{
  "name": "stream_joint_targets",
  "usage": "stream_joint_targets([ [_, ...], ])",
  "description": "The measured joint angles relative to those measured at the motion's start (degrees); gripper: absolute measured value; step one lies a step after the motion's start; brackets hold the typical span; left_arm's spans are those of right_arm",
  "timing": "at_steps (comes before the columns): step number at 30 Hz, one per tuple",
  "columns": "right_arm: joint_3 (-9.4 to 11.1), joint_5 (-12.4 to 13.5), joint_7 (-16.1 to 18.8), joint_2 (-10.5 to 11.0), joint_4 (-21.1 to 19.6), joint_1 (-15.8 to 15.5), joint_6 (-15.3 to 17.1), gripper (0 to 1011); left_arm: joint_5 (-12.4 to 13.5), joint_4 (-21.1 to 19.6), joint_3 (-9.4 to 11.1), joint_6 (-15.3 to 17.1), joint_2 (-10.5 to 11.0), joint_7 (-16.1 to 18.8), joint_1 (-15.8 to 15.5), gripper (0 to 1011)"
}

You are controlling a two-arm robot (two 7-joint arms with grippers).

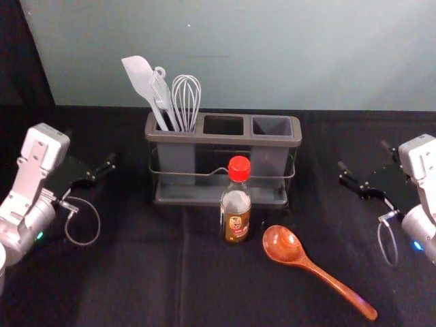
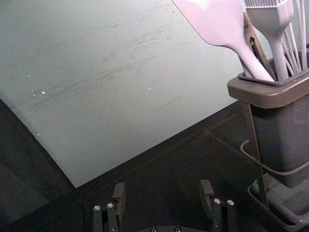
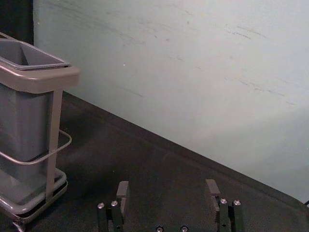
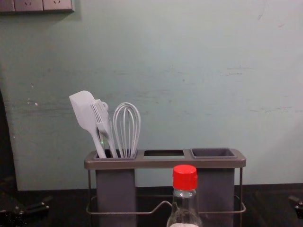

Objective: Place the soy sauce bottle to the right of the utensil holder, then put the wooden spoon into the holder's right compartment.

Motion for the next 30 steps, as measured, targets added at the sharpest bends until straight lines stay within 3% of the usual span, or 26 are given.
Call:
stream_joint_targets([
  [30,0.00,0.00,0.02,0.00,0.00,0.00,-0.01,1002,0.00,0.00,0.00,0.00,0.00,0.00,0.00,1005],
])
